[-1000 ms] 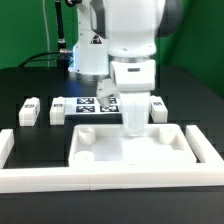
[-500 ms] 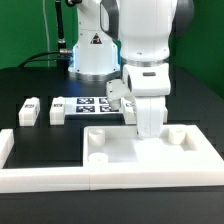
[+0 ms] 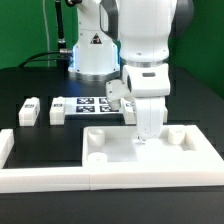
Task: Assemble desk
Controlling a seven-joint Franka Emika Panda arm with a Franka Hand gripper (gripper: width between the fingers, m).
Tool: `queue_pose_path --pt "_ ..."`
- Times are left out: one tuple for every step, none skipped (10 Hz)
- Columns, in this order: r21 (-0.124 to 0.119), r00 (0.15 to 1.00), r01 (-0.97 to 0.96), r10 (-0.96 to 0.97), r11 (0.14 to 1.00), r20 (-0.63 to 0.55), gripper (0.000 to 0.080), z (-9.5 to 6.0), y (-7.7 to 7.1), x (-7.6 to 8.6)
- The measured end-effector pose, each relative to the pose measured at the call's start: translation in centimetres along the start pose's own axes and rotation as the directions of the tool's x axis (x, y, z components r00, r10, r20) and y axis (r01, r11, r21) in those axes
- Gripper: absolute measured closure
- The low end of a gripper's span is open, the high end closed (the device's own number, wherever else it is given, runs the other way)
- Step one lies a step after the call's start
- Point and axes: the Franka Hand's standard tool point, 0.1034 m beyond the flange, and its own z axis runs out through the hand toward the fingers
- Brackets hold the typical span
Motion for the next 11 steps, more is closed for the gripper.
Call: queue_pose_path --pt "0.0 1.0 0.0 0.0 1.0 0.0 0.0217 0.0 0.0 0.0" --pt "0.0 1.0 0.0 0.0 1.0 0.0 0.0217 0.0 0.0 0.0" --pt "0.0 1.0 0.0 0.0 1.0 0.0 0.0157 0.0 0.0 -0.01" --pt "0.0 1.0 0.0 0.0 1.0 0.0 0.0157 0.0 0.0 -0.01" --pt "0.0 1.0 0.0 0.0 1.0 0.0 0.0152 0.0 0.0 -0.01" --pt "0.0 1.0 0.0 0.0 1.0 0.0 0.0152 0.0 0.0 -0.02" --pt "0.0 1.0 0.0 0.0 1.0 0.0 0.0151 0.0 0.0 -0.02" --pt "0.0 1.0 -0.001 0.001 1.0 0.0 0.0151 0.0 0.0 -0.03" --pt "0.0 1.0 -0.001 0.001 1.0 0.0 0.0151 0.0 0.0 -0.03" --pt "-0.001 1.0 -0.005 0.005 1.0 0.0 0.0151 -0.05 0.03 -0.02" --pt "-0.001 0.995 -0.099 0.099 0.995 0.006 0.0151 -0.66 -0.11 0.45"
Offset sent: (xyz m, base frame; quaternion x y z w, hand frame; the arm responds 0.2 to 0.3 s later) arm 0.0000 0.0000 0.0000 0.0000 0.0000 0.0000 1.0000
